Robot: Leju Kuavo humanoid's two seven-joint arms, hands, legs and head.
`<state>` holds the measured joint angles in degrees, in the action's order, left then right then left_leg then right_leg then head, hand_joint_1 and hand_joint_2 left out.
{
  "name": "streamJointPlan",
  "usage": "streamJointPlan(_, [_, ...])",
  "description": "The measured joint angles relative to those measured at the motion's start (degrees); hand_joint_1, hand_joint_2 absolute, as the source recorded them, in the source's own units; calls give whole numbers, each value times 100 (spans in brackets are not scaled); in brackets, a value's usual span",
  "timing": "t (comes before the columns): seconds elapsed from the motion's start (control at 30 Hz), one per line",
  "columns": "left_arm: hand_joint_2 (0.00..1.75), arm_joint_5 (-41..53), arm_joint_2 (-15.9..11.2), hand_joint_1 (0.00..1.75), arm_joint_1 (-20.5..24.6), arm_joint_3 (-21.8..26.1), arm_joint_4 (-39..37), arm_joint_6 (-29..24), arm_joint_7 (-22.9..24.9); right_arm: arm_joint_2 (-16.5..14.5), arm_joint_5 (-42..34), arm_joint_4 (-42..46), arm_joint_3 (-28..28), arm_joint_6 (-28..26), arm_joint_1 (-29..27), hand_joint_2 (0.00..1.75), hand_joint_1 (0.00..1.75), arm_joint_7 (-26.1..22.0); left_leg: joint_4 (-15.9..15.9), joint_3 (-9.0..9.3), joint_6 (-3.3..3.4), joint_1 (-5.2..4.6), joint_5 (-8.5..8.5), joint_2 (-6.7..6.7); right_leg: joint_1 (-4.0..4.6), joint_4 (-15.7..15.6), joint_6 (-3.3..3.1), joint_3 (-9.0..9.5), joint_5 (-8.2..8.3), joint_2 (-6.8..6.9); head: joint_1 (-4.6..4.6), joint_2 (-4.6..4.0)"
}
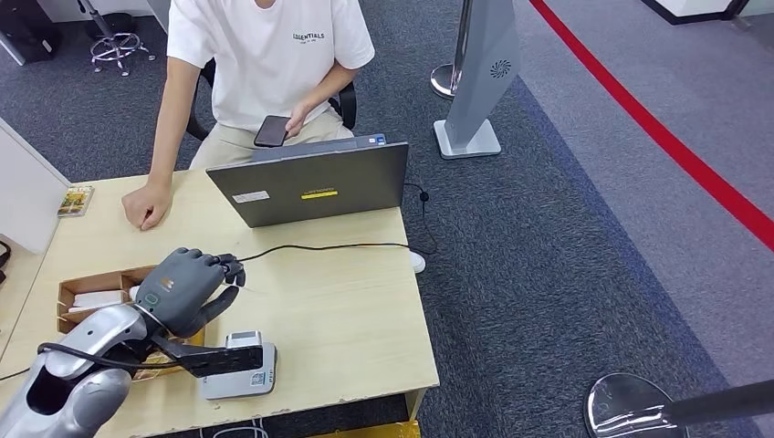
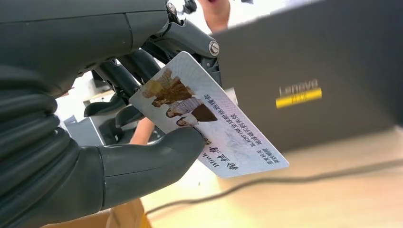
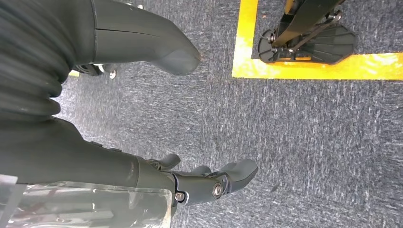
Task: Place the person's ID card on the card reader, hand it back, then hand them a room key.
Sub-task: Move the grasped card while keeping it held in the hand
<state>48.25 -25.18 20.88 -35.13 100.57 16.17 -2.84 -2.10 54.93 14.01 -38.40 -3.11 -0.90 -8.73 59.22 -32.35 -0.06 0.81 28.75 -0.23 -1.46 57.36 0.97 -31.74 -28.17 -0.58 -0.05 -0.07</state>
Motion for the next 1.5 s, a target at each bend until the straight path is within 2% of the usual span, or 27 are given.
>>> streamJointPlan(0.27, [175,-19,-246,175,-2,-377,-278,63,97,-1,94,2,-68,53,11,175,0,-1,0,-2,0,-1,0,-1,-1,0,0,1,0,2,-1,0])
streamJointPlan(0.6, [175,266,-191,175,-261,-626,-608,-165,457,-2,192,0,-90,16,46,175,0,-15,0,-2,0,0,0,-1,0,0,0,0,-1,1,-1,0])
streamJointPlan(0.97, [175,431,-64,175,-602,-684,-810,-297,513,-5,223,0,-92,-17,64,175,0,-7,0,-3,0,-1,1,-3,0,0,1,3,-3,5,-1,0])
streamJointPlan(1.5, [175,480,-183,175,-704,-799,-766,-213,534,-17,291,-4,-98,-26,90,175,0,12,-2,10,0,0,0,-8,0,0,1,17,-3,11,0,0])
